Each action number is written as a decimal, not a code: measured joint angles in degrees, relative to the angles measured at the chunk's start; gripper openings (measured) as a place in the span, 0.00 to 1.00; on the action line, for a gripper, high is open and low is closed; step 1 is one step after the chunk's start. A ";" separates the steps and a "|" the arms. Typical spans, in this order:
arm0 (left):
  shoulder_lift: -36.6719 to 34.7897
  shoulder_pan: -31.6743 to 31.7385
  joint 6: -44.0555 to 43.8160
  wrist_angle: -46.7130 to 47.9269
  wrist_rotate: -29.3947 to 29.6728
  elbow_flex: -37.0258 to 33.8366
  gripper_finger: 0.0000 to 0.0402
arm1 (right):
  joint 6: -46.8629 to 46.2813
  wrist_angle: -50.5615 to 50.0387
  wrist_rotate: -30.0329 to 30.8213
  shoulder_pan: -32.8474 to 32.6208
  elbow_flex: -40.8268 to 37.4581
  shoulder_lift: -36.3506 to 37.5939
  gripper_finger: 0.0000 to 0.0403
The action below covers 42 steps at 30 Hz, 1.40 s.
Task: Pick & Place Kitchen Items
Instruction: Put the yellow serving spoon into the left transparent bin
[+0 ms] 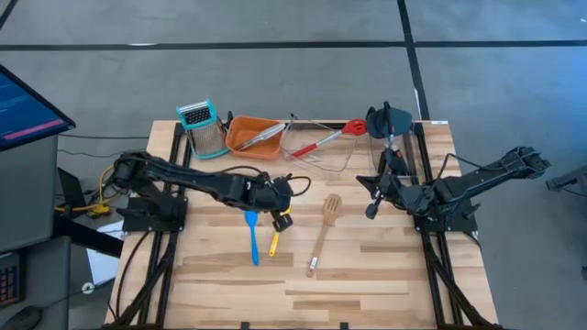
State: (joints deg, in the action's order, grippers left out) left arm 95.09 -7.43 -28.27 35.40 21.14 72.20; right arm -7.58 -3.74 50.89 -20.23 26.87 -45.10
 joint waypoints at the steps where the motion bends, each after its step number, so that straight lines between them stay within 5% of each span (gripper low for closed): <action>1: -0.11 0.01 -1.02 0.05 -1.26 0.00 0.00 | -0.01 -0.26 0.00 0.00 0.00 0.02 0.00; 9: 3.26 0.02 -7.71 -1.70 -10.13 -0.07 0.01 | -0.02 -1.36 -0.02 0.00 0.00 0.00 0.00; 23: 4.17 -0.43 -17.55 -3.02 -8.01 -0.15 0.20 | -2.57 -4.20 -0.02 0.00 0.00 0.00 0.00; 33: 4.20 0.35 -29.88 -5.68 -4.33 -7.73 0.41 | -2.57 -5.32 -0.02 0.00 0.00 0.00 0.00; 42: 4.20 0.60 -32.23 -12.25 -6.47 -11.96 0.41 | -2.56 -5.32 0.00 0.00 0.00 0.00 0.00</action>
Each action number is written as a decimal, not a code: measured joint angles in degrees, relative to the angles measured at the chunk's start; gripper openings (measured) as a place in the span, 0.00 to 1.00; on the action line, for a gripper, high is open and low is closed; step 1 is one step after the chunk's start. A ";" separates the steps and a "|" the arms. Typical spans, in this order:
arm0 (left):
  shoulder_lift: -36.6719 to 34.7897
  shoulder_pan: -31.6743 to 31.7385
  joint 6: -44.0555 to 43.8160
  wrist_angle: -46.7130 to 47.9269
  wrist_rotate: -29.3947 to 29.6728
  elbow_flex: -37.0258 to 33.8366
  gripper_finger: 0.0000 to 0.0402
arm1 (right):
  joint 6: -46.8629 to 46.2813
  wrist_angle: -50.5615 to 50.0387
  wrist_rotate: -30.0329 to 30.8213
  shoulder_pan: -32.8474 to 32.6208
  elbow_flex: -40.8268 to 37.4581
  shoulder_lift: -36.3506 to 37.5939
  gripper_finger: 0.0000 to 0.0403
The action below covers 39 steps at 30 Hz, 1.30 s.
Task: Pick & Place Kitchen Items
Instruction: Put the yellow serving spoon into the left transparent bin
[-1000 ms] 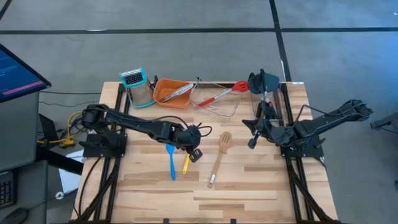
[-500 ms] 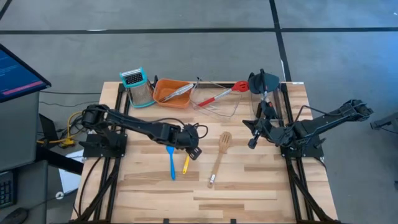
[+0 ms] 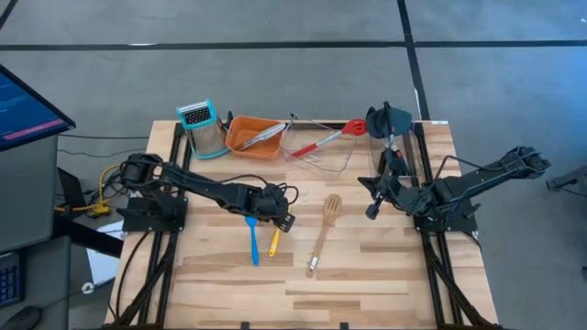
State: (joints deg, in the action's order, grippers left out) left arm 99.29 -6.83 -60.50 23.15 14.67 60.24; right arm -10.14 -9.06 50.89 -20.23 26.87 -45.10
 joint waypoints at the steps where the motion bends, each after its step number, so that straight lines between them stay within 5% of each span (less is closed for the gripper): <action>1: 0.11 0.00 -0.03 -0.01 -0.49 -0.45 0.41 | 0.01 0.00 0.00 0.00 0.00 0.00 0.00; 14: 8.21 0.23 0.23 -9.33 -8.35 -0.85 0.39 | 0.13 -0.83 0.00 0.04 -0.07 0.00 0.00; 31: -4.47 4.40 3.60 -16.09 -8.89 -0.63 0.39 | 0.15 -1.43 0.16 0.04 -0.07 0.00 0.00; 39: -0.15 4.66 9.76 -15.66 -12.21 6.12 0.39 | 0.18 -1.66 0.18 0.04 -0.07 0.00 0.00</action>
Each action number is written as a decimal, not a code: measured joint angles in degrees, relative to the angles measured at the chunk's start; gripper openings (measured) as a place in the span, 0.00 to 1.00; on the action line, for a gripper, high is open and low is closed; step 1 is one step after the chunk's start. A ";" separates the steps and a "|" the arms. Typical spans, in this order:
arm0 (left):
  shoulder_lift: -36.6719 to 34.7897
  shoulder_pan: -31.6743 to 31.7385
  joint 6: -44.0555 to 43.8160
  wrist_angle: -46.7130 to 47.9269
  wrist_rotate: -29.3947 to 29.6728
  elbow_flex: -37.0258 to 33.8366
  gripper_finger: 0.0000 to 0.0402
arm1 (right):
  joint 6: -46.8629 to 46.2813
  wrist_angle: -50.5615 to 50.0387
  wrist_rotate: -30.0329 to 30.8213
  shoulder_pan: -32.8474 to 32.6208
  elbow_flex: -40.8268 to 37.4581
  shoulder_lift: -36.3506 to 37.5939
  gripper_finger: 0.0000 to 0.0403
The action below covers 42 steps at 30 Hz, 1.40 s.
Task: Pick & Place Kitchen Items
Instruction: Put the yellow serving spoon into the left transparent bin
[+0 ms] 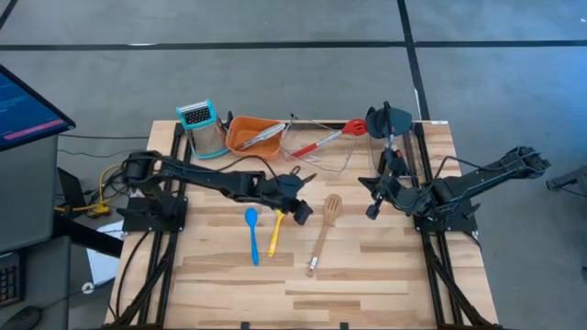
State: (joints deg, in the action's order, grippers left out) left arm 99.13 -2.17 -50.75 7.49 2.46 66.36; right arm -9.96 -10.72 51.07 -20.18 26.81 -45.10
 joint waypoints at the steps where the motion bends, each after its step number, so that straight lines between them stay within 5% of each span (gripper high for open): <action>1: 0.99 0.00 0.99 0.10 -0.99 1.24 0.39 | 0.11 -0.02 0.00 0.00 0.00 0.01 0.00; 7: 5.41 0.00 4.05 5.28 -5.87 6.78 0.39 | 0.87 -0.02 0.00 0.00 0.00 0.00 0.00; 17: 5.51 0.63 -2.05 33.23 -4.40 6.91 0.39 | 0.87 -0.05 0.00 0.00 0.02 0.01 0.00; 26: 6.03 0.61 -2.19 32.25 1.14 5.58 0.39 | 0.87 -0.07 -0.04 0.00 0.02 0.00 0.00; 42: 5.99 -1.40 -8.47 19.63 0.57 -4.08 0.39 | 0.87 -0.48 -0.17 0.00 0.02 0.00 0.00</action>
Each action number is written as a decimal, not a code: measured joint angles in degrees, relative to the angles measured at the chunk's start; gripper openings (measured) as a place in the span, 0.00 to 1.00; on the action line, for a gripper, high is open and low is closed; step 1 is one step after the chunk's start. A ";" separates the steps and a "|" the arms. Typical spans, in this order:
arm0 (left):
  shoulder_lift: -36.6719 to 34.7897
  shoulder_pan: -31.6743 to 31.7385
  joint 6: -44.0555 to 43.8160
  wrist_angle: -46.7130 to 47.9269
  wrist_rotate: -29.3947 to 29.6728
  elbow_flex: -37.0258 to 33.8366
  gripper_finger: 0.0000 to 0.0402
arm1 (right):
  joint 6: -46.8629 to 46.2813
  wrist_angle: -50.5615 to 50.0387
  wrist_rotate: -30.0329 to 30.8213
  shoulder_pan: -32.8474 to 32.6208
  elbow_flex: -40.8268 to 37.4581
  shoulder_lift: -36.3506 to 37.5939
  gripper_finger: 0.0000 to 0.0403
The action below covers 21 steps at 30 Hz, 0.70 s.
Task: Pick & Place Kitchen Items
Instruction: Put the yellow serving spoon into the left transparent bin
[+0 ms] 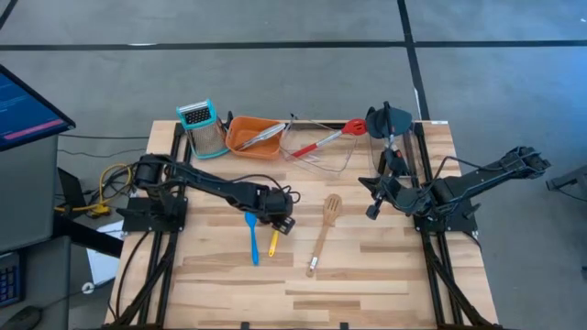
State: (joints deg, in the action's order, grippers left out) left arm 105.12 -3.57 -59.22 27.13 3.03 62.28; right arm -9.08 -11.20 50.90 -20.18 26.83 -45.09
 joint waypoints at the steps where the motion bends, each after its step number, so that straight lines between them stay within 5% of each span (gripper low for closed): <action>1: 0.00 0.02 -0.67 -0.56 0.14 -0.67 0.39 | 0.00 0.00 0.01 0.00 0.00 0.01 0.00; 21: 1.77 0.04 -4.09 -13.43 4.09 -5.69 0.37 | 0.00 -0.02 -0.01 0.00 0.00 0.01 0.00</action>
State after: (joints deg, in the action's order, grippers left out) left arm 106.89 -3.53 -63.31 13.70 7.12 56.59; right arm -9.08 -11.22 50.89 -20.18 26.83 -45.08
